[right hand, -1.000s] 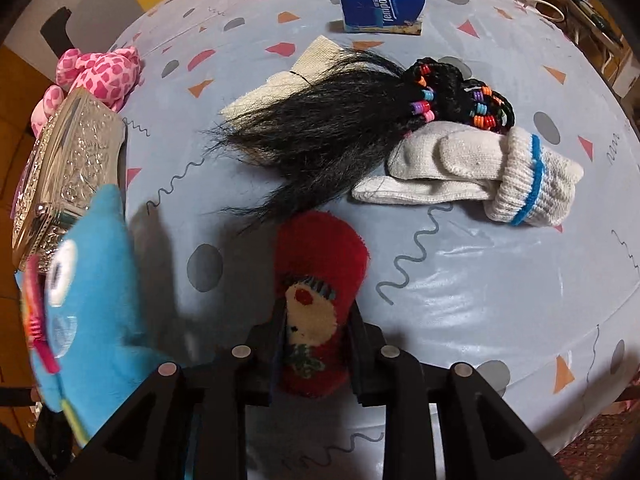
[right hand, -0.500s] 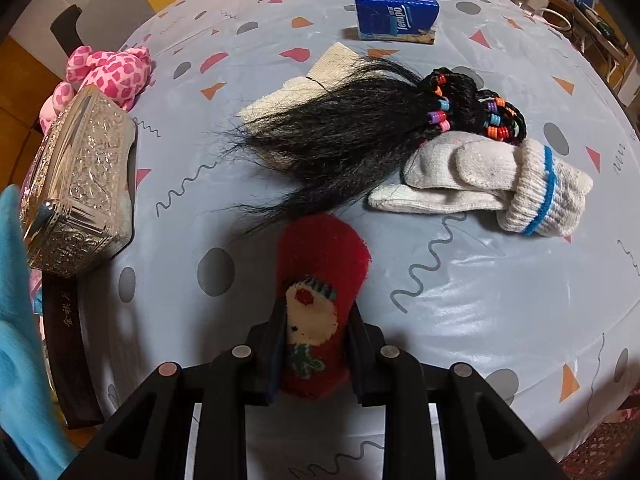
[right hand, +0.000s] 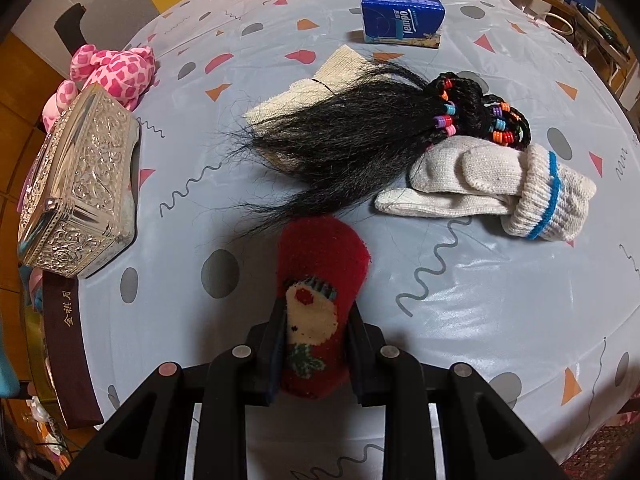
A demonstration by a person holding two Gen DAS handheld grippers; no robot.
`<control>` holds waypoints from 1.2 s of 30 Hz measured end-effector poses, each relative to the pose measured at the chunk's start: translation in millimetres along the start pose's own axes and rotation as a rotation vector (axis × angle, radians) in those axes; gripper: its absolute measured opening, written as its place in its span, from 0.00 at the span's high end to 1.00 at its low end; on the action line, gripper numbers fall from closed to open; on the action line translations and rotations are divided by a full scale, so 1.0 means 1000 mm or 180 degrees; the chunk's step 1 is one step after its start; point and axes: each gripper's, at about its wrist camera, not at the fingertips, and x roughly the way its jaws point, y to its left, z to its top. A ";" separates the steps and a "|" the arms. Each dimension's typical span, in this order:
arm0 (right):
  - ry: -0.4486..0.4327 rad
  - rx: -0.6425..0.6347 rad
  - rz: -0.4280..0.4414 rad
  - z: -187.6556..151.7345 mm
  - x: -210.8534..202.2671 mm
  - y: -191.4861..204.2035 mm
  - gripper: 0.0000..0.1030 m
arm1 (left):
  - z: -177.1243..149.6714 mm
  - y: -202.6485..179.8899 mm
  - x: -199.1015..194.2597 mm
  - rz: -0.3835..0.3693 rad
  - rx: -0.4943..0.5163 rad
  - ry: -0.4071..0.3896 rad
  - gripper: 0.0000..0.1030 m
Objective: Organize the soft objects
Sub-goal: 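Lower the blue plush into the gold tray and open the left tool while the right tool holds the stocking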
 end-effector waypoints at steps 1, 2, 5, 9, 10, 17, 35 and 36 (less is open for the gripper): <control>-0.0001 -0.0002 -0.0003 0.000 0.000 0.000 0.75 | -0.003 0.010 0.003 0.0083 0.0022 0.0030 0.58; -0.0002 -0.0004 -0.0004 0.000 0.000 0.000 0.75 | -0.005 0.022 0.007 0.0181 0.0050 0.0068 0.58; -0.0010 -0.0017 -0.0022 -0.001 -0.001 0.000 0.75 | -0.014 0.054 0.023 0.0395 0.0082 0.0232 0.58; -0.0019 -0.0023 -0.0042 -0.001 -0.001 0.000 0.75 | -0.020 0.082 0.044 0.0544 0.0107 0.0373 0.58; -0.0020 -0.0022 -0.0044 -0.001 -0.001 0.000 0.75 | -0.020 0.088 0.051 0.0566 0.0119 0.0407 0.57; -0.0036 0.0001 -0.0066 -0.001 0.000 0.001 0.75 | -0.021 0.107 0.090 0.0559 0.0079 0.0714 0.46; -0.0081 -0.0076 -0.0174 0.000 -0.001 0.006 0.75 | 0.000 0.104 0.037 0.0685 -0.0874 0.0179 0.23; -0.0086 -0.0084 -0.0185 0.000 -0.001 0.007 0.75 | 0.001 0.098 0.034 0.0647 -0.0932 0.0151 0.23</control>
